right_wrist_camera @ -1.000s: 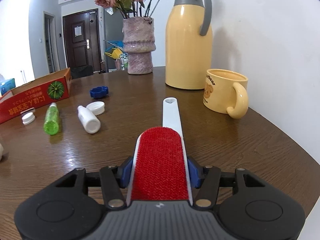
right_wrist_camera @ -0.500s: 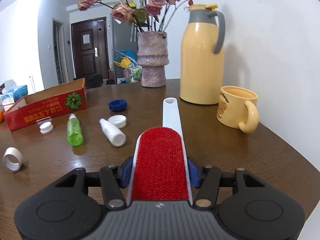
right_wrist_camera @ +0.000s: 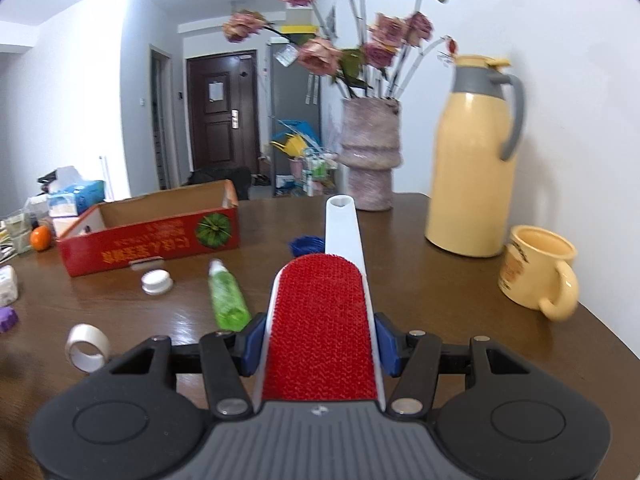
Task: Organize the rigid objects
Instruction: 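Carry the plug with the left tool and the lint roller with the right tool to the box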
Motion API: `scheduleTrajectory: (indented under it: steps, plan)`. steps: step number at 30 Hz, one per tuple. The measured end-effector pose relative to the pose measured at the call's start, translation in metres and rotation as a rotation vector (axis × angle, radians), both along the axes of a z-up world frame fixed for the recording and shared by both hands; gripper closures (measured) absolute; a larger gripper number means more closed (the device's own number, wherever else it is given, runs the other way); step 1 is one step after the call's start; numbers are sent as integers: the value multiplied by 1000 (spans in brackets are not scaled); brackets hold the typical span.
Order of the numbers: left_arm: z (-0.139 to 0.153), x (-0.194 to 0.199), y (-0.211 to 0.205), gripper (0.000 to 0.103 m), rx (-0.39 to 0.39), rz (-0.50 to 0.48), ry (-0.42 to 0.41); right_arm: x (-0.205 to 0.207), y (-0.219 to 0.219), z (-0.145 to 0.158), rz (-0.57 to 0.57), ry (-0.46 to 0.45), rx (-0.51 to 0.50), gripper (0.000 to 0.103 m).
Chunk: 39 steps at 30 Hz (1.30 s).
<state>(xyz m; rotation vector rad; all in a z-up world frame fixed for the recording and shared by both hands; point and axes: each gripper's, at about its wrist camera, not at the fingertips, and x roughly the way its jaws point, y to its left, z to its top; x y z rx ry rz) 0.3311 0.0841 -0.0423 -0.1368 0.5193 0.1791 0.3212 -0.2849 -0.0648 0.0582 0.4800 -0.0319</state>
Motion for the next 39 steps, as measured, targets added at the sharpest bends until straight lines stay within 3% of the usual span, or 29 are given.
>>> scheduleTrajectory:
  steps: [22, 39]
  plan:
    - [58, 51, -27, 36, -24, -24, -86, 80, 94, 44, 159, -93, 47, 48]
    - [68, 123, -29, 36, -48, 15, -99, 148, 143, 53, 186, -120, 108, 48]
